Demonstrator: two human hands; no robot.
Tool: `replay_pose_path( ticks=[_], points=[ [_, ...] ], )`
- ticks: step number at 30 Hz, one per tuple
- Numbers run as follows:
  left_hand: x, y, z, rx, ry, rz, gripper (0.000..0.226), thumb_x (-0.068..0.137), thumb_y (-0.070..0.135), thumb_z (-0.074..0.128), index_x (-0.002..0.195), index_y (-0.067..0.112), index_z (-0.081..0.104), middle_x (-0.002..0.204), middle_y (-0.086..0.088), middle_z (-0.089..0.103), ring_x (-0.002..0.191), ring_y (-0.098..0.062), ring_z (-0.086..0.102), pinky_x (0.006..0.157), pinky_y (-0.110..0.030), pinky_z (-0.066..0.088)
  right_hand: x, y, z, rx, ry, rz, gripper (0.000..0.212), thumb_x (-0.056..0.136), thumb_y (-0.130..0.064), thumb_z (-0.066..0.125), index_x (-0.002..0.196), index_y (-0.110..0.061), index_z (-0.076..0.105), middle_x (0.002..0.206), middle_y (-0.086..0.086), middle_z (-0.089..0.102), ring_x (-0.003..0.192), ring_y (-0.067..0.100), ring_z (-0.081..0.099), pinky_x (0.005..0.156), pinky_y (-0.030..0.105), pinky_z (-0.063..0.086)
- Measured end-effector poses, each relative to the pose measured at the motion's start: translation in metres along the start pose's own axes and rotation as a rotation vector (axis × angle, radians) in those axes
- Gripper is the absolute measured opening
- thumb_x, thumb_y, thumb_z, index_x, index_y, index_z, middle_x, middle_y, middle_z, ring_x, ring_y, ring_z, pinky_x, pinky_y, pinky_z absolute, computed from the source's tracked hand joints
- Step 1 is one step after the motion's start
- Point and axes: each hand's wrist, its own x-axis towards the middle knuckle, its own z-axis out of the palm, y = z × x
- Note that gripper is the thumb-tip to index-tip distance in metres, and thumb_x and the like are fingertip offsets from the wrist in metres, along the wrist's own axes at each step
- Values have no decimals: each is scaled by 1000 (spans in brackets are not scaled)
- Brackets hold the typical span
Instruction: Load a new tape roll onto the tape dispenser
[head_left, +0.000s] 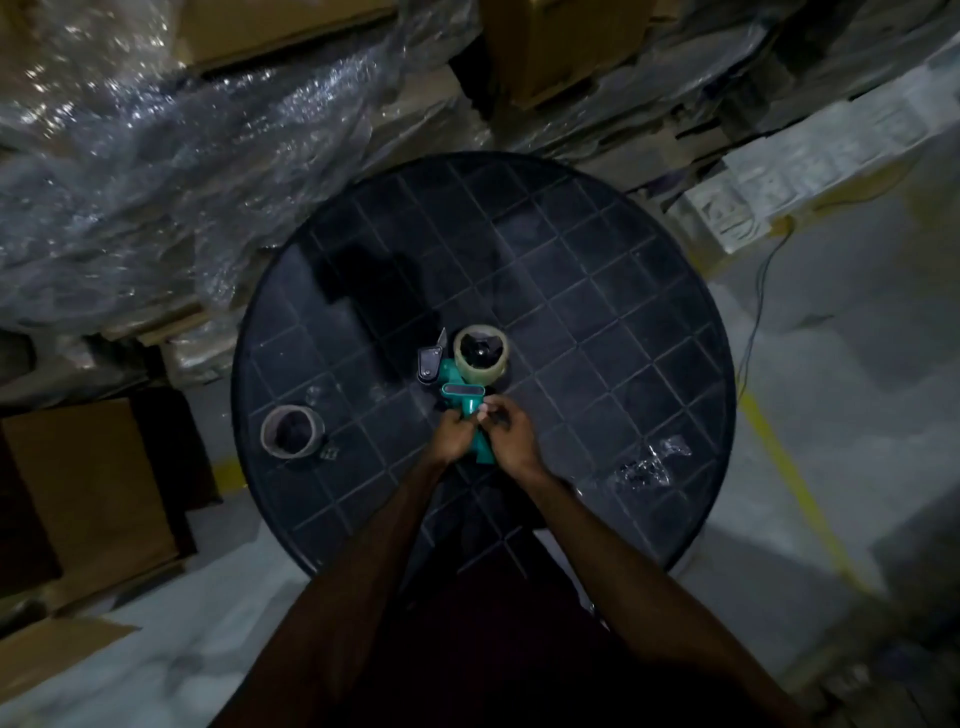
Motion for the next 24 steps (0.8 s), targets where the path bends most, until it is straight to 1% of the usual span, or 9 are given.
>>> replay_pose_path(
  ticks=[3,6,8,11,12,15,17,21,24],
  points=[
    [19,-13,4,28,12,-4,39,82,32,61,109,5,66,106,-14,68,96,-24,64,94,-43,51,8,7,5,15,20,-8,22,88,3,61,107,-7,62,101,6,66,91,15,63,86,25,51],
    [15,-1,5,23,50,-27,46,77,31,57,111,1,65,105,-15,70,94,-26,66,90,-42,54,15,13,6,6,14,-3,24,86,1,64,106,-12,62,101,5,68,94,16,65,89,28,52],
    [2,18,4,41,74,-37,40,82,35,61,106,3,68,103,-15,72,93,-26,68,86,-42,55,19,17,5,1,8,-21,23,86,-1,66,104,-15,62,101,5,70,95,16,66,89,28,53],
    [-6,26,3,53,80,-34,26,94,24,60,105,2,68,97,-11,69,87,-22,64,78,-35,50,22,20,5,-8,-1,-35,21,87,-3,66,107,-7,63,102,9,71,94,15,66,84,23,52],
    [-6,23,2,87,91,-31,26,94,23,60,106,1,69,97,-10,69,86,-22,64,78,-34,50,21,18,4,-23,-8,-37,21,87,-4,66,108,-7,63,103,10,71,94,15,67,83,21,52],
    [-5,9,1,205,87,-13,38,82,38,61,103,8,71,103,-12,73,92,-28,69,85,-42,56,15,17,1,-35,-38,-30,23,89,-5,64,109,-17,62,105,9,71,94,14,67,82,20,53],
    [-16,9,0,276,78,-4,31,88,30,63,104,4,70,102,-13,73,92,-28,68,84,-42,54,9,19,-2,-64,-52,-23,24,89,-7,63,109,-21,62,106,10,70,94,17,67,81,23,54],
    [-59,15,-2,410,48,35,26,92,24,62,102,2,71,98,-18,74,90,-31,70,73,-35,51,-15,22,-9,-124,-44,0,24,87,-7,65,105,-22,62,105,6,70,99,21,67,86,30,55],
    [-94,13,-4,504,52,66,21,92,15,60,99,-2,71,91,-18,71,77,-21,63,57,-20,42,-44,25,-15,-210,-53,0,20,85,-4,65,102,-16,66,101,6,71,97,23,68,89,33,55]
  ],
)
